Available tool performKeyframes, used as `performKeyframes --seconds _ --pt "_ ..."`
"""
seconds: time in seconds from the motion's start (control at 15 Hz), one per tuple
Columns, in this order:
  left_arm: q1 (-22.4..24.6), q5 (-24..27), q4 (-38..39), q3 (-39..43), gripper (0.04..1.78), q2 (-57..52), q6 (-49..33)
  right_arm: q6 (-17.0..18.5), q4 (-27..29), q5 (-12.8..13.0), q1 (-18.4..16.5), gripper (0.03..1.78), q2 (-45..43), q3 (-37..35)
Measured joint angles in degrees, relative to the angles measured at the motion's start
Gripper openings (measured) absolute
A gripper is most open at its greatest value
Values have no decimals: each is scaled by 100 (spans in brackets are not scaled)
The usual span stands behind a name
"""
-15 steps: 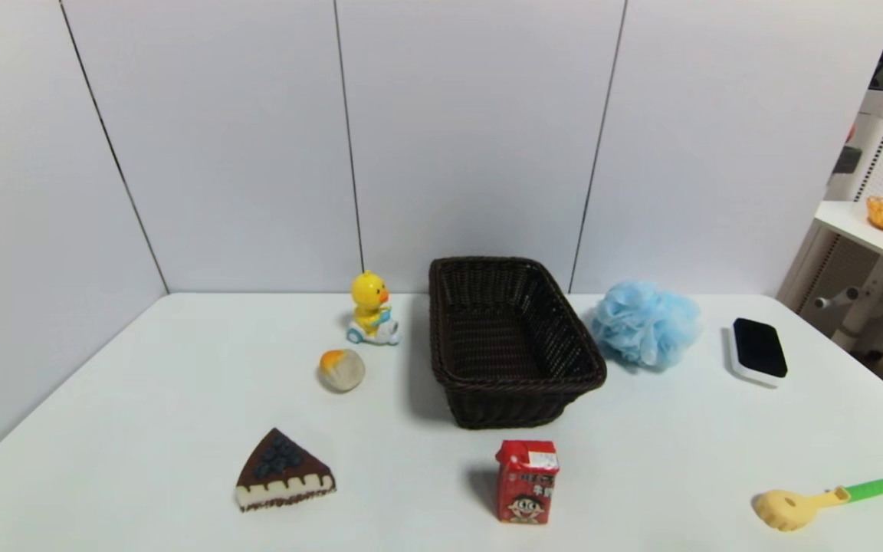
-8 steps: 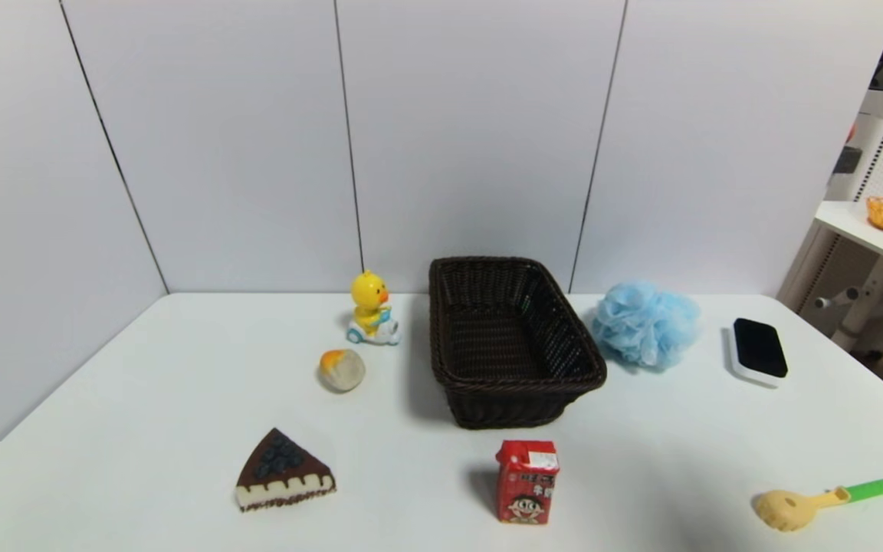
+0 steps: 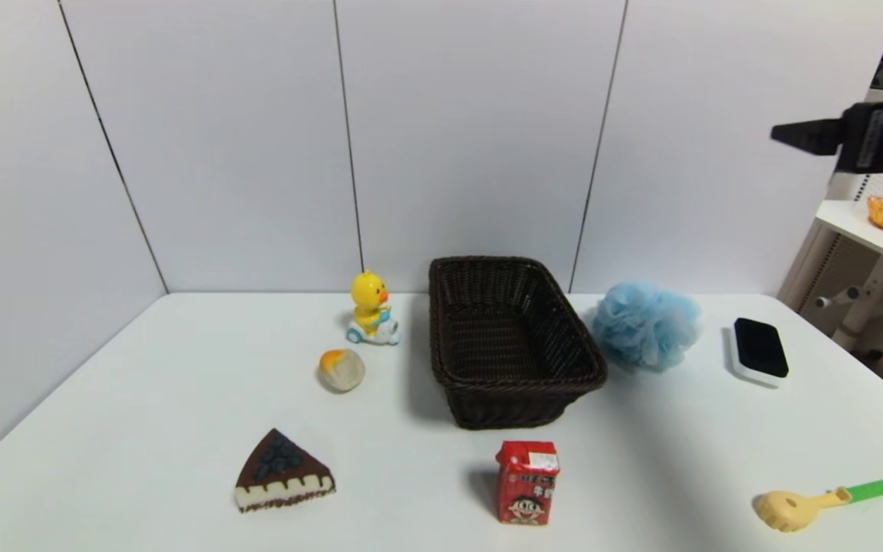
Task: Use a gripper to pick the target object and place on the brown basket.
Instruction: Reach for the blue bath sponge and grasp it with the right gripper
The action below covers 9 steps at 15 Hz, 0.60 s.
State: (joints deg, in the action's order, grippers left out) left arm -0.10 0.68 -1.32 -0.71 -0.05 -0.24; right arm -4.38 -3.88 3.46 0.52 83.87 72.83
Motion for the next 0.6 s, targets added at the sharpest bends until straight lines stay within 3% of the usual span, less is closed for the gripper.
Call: performKeyframes --seconds 0.4,0.6 --pt "0 2 0 0 169 0 2 -48 177 -74 510 170 2172 477" --pt "0 2 0 0 169 0 0 -457 187 -93 647 170 2876 525"
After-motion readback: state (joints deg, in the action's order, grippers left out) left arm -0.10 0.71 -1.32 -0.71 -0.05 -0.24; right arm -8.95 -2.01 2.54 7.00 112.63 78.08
